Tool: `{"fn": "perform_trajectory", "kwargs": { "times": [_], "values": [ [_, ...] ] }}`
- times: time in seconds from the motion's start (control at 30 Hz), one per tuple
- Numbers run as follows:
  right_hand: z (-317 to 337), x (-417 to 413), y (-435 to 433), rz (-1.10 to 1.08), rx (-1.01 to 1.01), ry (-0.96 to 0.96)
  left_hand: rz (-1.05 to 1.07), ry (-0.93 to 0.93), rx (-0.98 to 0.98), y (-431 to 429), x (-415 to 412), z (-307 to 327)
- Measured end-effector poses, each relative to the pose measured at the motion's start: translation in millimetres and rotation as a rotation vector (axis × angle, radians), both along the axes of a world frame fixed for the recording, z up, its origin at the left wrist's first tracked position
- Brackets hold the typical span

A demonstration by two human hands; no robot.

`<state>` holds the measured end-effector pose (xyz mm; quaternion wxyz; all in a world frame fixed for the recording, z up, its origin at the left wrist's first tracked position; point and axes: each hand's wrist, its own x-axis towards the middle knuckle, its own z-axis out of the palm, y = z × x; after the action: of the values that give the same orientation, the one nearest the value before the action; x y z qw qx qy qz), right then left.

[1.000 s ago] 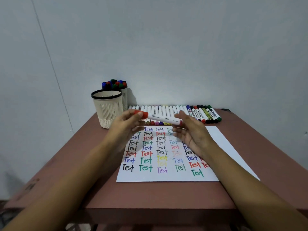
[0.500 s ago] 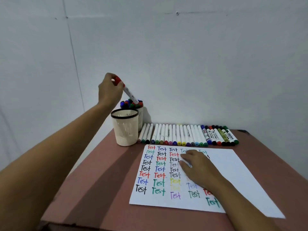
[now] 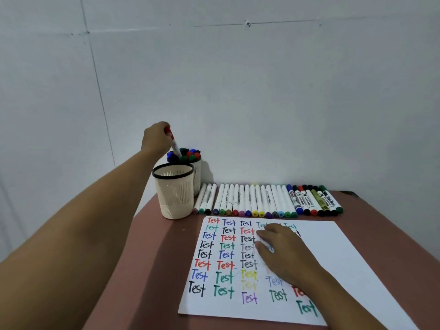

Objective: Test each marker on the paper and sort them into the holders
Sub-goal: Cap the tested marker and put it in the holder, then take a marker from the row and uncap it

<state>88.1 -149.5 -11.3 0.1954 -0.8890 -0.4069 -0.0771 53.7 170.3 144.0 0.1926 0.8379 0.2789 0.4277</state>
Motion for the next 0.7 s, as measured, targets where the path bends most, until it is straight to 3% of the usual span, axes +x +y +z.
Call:
{"fn": "perform_trajectory", "kwargs": {
  "times": [0.27, 0.43, 0.7],
  "values": [
    [-1, 3, 1, 0.0, 0.01, -0.003, -0.012, 0.128, -0.014, 1, 15, -11],
    [-2, 2, 1, 0.001, 0.007, -0.001, 0.034, 0.53, 0.055, -2, 26, -13],
    [-2, 2, 1, -0.006, 0.0, 0.015, 0.067, 0.719, 0.058, -7, 28, -10]
  ]
}}
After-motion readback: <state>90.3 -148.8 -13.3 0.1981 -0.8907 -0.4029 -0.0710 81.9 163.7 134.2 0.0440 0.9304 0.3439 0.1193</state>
